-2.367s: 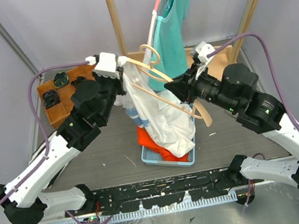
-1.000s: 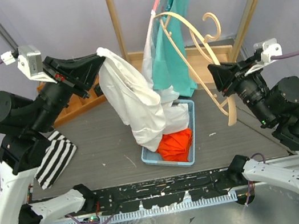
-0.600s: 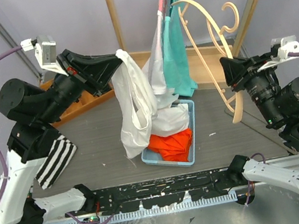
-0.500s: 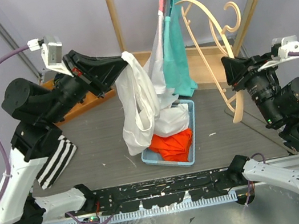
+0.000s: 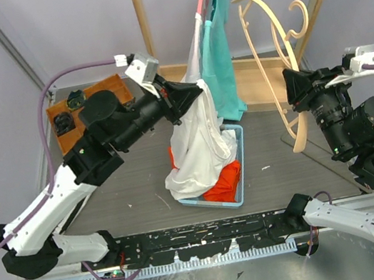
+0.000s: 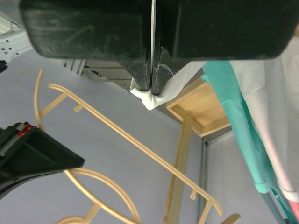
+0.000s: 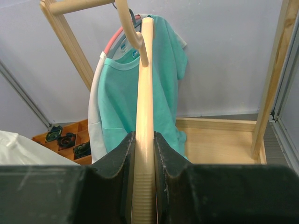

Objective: Remove the t-shirt from the hanger
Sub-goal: Place the T-shirt in the bin.

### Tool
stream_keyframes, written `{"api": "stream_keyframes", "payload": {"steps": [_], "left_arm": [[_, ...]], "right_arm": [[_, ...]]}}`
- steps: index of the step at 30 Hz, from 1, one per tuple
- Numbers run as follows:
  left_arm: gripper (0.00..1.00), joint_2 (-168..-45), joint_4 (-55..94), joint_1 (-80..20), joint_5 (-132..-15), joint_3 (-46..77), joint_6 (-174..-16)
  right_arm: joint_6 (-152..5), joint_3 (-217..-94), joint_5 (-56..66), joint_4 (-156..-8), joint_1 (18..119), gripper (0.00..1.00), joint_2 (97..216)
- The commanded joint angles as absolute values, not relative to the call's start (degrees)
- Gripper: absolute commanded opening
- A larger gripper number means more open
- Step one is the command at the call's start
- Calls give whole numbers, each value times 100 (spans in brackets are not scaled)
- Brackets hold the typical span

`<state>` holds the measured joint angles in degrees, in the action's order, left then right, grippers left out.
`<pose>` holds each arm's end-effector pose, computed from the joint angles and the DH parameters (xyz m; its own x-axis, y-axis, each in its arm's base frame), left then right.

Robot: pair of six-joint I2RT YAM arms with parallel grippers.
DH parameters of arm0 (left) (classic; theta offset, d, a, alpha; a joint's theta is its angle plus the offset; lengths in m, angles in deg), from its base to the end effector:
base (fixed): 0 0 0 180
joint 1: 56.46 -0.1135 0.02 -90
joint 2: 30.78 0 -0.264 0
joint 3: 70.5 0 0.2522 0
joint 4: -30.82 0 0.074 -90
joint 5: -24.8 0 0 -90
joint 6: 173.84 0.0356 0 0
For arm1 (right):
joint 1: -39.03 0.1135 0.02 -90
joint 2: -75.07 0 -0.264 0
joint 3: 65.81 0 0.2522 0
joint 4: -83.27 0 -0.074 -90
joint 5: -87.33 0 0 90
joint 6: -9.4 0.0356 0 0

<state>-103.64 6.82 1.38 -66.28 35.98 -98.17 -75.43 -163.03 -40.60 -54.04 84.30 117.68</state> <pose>0.1380 -0.2207 0.5237 -0.1258 -0.2649 -0.9560 0.8517 0.4654 -0.2410 0.0660 0.0355 0.5189 0.1324 0.2347 -0.9630 -0.1496 0.9652 0.2146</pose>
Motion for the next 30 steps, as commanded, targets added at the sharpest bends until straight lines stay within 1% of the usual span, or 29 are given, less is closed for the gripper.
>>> {"api": "stream_keyframes", "payload": {"steps": [1, 8, 17, 22, 30], "left_arm": [[0, -10514, 968, 363, -5730, 3382, -9472], [0, -10478, 1245, 588, -5098, 2472, -9488], [0, -10541, 1550, 606, -4576, 1000, -9829], [0, -10650, 1512, 602, -4549, 482, -10081], [0, -10870, 1500, 664, -4942, -399, -10782]], "right_arm": [[-7702, -16449, -4245, -5769, 8449, 1, 11749], [-7726, -16346, -4236, -5880, 8452, 1, 11769], [-7712, -16145, -4217, -6039, 8447, 1, 11872], [-7779, -16137, -4265, -6164, 8455, 1, 11939], [-7894, -16104, -4321, -6471, 8449, 1, 12026]]}}
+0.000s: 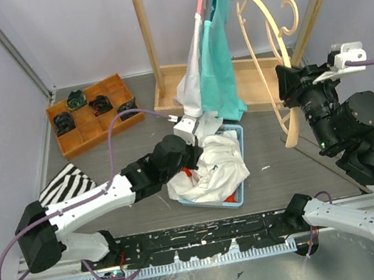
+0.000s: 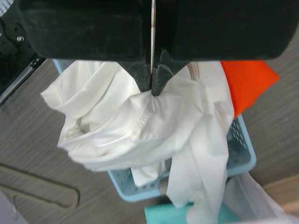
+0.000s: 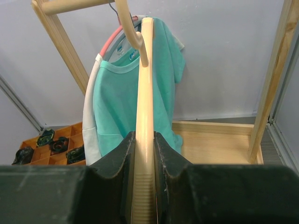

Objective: Remove the t-shirt from the hanger
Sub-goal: Place the T-shirt in the bin.

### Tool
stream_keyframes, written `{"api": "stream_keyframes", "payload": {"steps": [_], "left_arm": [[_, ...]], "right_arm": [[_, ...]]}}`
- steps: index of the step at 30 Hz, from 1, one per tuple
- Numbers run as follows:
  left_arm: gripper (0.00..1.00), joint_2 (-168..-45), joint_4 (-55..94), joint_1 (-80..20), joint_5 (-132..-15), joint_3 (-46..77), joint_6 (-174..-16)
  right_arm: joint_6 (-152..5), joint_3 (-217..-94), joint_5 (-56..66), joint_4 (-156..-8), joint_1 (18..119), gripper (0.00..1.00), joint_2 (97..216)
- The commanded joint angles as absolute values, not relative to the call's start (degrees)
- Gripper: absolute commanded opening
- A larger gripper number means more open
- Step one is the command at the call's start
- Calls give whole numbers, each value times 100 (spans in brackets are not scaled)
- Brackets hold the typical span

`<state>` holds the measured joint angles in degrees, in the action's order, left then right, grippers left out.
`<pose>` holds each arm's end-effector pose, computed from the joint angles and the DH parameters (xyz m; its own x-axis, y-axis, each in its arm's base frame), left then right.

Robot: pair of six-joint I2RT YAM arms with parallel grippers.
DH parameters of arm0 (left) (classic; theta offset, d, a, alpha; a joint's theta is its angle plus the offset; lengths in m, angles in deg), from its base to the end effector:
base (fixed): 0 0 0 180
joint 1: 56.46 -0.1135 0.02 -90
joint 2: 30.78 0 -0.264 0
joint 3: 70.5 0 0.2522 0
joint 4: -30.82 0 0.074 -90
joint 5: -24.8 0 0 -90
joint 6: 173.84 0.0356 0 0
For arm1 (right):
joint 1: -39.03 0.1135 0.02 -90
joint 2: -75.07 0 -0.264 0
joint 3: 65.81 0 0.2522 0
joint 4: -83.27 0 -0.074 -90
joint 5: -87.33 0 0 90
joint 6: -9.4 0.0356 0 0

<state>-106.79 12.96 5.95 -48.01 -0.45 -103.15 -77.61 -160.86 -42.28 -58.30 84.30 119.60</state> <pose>0.1510 -0.2662 0.2999 -0.4151 0.1123 -0.9028 0.6190 0.7621 -0.1899 0.0804 0.0489 0.5145 0.1415 0.2000 -0.9695 -0.1161 0.9760 0.1844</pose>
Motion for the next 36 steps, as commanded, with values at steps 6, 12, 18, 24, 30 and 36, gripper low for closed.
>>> {"api": "stream_keyframes", "payload": {"steps": [6, 12, 18, 24, 30, 36], "left_arm": [[0, -11401, 1850, 698, -5156, -706, -11116], [0, -12002, 1306, 709, -5230, -350, -11133], [3, -11530, 964, 717, -5148, -170, -10999], [53, -10798, 596, 731, -5090, -94, -10896], [70, -10078, 396, 760, -4976, -132, -10855], [77, -9596, 234, 787, -4869, -174, -10857]], "right_arm": [[-8058, -16209, -4564, -6600, 8447, 1, 12353], [-8057, -16273, -5016, -6642, 8450, 1, 12472], [-8564, -16250, -5306, -7048, 8455, 1, 12633], [-8626, -16415, -5427, -7055, 8442, 0, 13081], [-8544, -16561, -5453, -7109, 8308, 1, 13618], [-8235, -16695, -4967, -7082, 7721, 1, 14043]]}}
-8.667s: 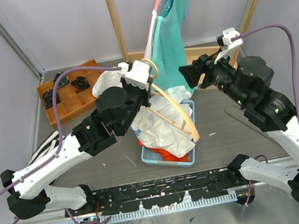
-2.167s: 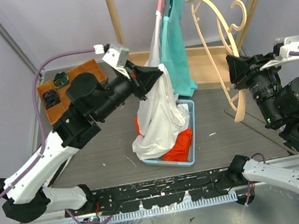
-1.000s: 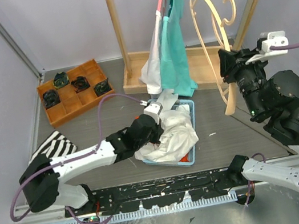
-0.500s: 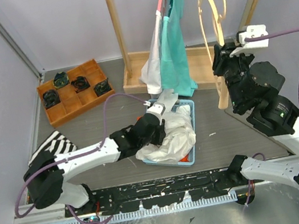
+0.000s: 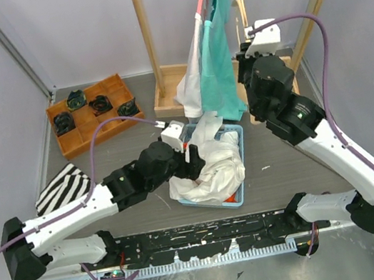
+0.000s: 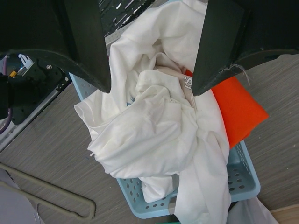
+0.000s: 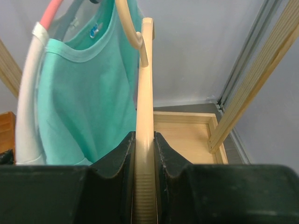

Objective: Remove the t-shirt from the hanger
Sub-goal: Place the T-shirt in the bin, then place the hanger on the clothesline.

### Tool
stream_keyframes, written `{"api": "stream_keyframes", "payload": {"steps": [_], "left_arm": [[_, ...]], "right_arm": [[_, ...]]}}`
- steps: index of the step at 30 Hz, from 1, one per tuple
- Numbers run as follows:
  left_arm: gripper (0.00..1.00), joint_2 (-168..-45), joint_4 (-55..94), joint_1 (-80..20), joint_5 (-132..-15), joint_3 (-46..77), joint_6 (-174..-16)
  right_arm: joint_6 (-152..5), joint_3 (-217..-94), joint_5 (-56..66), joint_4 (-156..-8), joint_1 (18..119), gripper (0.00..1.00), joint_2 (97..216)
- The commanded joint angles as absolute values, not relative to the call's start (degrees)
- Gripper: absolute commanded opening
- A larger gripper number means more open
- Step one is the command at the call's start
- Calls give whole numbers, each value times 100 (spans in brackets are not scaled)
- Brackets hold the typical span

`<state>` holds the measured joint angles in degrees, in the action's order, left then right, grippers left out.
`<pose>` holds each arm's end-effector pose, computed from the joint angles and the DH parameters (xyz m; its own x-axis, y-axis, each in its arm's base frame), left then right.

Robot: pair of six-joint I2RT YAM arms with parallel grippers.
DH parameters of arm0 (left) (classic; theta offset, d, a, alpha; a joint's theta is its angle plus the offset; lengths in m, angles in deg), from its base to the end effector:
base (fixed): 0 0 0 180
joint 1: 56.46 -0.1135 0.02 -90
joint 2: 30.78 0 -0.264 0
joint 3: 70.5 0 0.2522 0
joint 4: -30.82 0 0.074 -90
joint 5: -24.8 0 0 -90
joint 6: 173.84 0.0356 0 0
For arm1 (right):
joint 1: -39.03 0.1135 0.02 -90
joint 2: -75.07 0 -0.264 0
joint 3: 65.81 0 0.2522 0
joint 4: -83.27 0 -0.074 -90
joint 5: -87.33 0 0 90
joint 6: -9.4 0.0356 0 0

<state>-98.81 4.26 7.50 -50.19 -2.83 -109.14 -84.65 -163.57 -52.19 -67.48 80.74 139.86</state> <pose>0.1268 -0.2386 0.3077 -0.5072 0.0979 -0.8562 0.6080 0.7448 -0.2750 0.1793 0.1235 0.4959 0.0388 -0.0268 -0.9989 0.1378 0.9902 -0.0213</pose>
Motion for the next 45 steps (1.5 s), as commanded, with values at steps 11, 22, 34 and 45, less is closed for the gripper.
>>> {"api": "stream_keyframes", "payload": {"steps": [11, 22, 34, 45], "left_arm": [[98, -8847, 84, 805, -4590, -282, -10836], [98, -8683, 85, 806, -4447, -310, -10818], [98, -8618, 126, 805, -4359, -372, -10779], [98, -8562, 66, 801, -4241, -355, -10727]], "right_arm": [[-7617, -17100, -2811, -7022, 5646, 0, 14754], [-7495, -16802, 88, -7811, 4000, 1, 14600], [-7166, -17108, 829, -7909, 3280, 1, 14778], [-6356, -17545, 1852, -8121, 2548, 1, 15240]]}}
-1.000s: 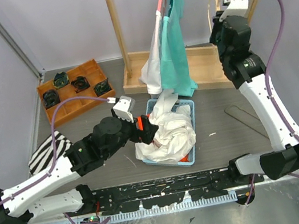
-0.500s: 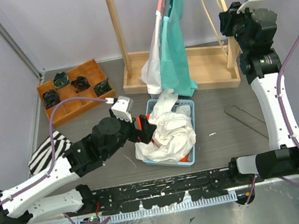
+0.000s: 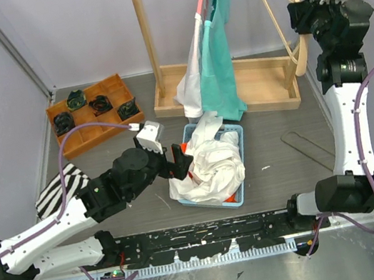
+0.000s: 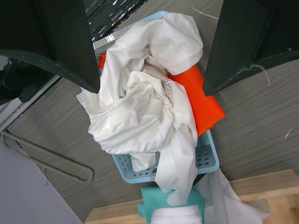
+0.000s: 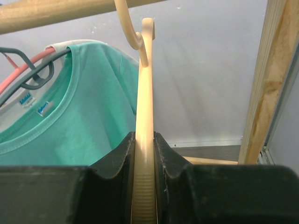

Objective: Remove the t-shirt from the hanger
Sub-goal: Place the hanger on the clothesline.

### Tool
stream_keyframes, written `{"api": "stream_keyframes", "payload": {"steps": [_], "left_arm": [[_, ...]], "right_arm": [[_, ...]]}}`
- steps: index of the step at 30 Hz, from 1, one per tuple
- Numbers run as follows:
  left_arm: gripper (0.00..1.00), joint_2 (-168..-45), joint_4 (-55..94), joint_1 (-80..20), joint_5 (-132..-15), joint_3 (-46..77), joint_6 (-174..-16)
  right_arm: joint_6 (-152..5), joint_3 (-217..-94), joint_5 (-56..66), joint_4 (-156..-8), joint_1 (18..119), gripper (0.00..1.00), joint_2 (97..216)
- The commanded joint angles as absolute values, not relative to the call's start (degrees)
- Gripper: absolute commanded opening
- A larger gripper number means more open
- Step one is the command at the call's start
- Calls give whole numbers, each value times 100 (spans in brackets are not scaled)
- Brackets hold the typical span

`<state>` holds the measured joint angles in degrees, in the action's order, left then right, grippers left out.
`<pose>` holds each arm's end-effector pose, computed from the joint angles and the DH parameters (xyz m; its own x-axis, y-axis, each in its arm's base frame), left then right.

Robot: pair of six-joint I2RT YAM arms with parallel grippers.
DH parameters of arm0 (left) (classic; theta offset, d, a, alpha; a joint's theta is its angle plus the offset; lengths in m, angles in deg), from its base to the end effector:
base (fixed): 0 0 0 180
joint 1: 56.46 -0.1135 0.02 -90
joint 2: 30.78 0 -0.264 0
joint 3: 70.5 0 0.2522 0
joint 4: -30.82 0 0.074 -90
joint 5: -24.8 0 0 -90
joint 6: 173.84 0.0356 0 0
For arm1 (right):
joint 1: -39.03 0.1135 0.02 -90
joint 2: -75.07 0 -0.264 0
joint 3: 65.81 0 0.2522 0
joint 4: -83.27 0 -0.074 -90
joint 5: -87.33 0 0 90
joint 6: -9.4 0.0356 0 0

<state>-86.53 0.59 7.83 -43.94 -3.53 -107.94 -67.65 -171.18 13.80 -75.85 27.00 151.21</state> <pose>0.1071 -0.1927 0.3459 -0.4111 -0.0233 -0.9113 0.5730 0.7709 -0.2782 0.2797 -0.0493 0.5087 0.1217 0.1938 -0.9735 -0.1044 0.9778 0.1816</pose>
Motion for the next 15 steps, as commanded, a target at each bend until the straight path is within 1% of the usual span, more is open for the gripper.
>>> {"api": "stream_keyframes", "payload": {"steps": [1, 15], "left_arm": [[98, -8561, 56, 806, -4231, -344, -10722], [98, -8618, 2, 805, -4231, -226, -10678]], "right_arm": [[-6298, -17612, 1923, -8117, 2497, 1, 15289], [-5803, -18186, 2345, -8147, 2183, 1, 15918]]}}
